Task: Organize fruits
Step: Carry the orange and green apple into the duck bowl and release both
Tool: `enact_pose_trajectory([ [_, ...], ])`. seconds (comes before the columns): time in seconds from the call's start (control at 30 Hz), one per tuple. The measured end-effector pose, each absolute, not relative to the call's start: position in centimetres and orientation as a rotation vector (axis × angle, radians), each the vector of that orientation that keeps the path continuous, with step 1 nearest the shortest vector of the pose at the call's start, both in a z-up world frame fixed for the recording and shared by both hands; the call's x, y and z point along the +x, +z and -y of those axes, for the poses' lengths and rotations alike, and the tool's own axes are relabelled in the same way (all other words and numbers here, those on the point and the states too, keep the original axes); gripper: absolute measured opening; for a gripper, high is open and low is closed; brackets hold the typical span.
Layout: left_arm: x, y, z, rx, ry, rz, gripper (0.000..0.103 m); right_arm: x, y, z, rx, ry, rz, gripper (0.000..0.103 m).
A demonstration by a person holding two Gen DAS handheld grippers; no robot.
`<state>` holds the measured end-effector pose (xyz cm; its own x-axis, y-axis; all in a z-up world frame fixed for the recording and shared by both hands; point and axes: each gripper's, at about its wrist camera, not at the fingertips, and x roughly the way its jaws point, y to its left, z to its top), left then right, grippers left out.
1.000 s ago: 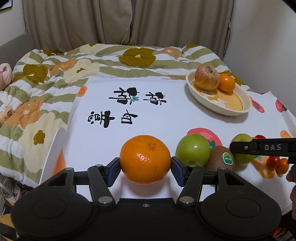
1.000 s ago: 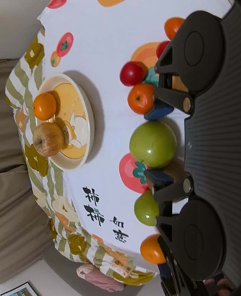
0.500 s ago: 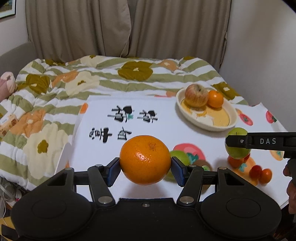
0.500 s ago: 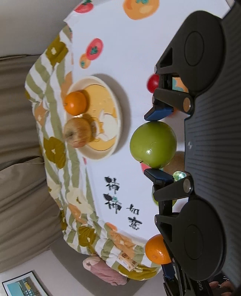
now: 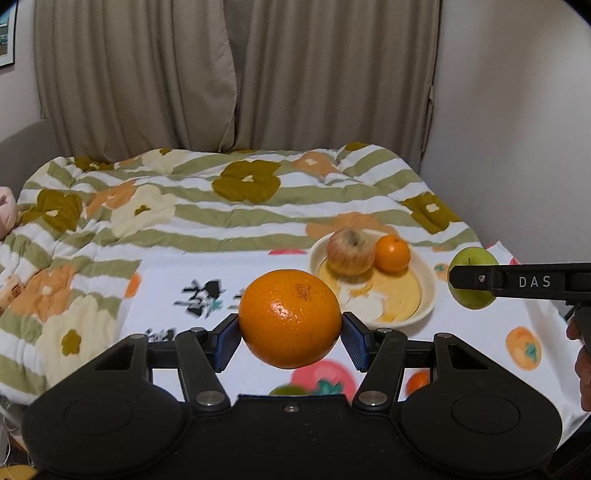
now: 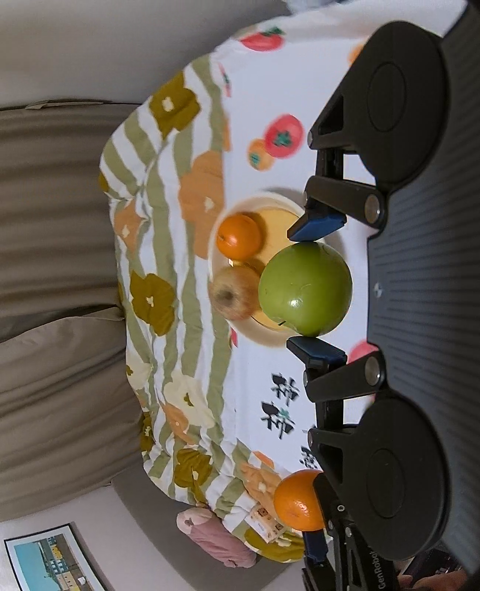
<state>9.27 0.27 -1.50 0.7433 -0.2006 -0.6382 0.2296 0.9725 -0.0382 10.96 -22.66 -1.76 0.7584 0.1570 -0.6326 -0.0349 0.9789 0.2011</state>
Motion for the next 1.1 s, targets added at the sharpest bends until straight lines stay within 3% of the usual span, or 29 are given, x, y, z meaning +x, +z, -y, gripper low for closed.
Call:
enact_pose_trajectory([
  [0.27,13.7,-1.9,4.6,0.057,-0.260,-0.709,0.063,15.1,-1.9,26.9,0.127,0.125,-0.717,0.071],
  [1.1,23.5,-11.6,13.1,0.245,-0.170,-0.930,0.063,25.1,-9.1,30.3,0.023,0.292,-0.866,0.071],
])
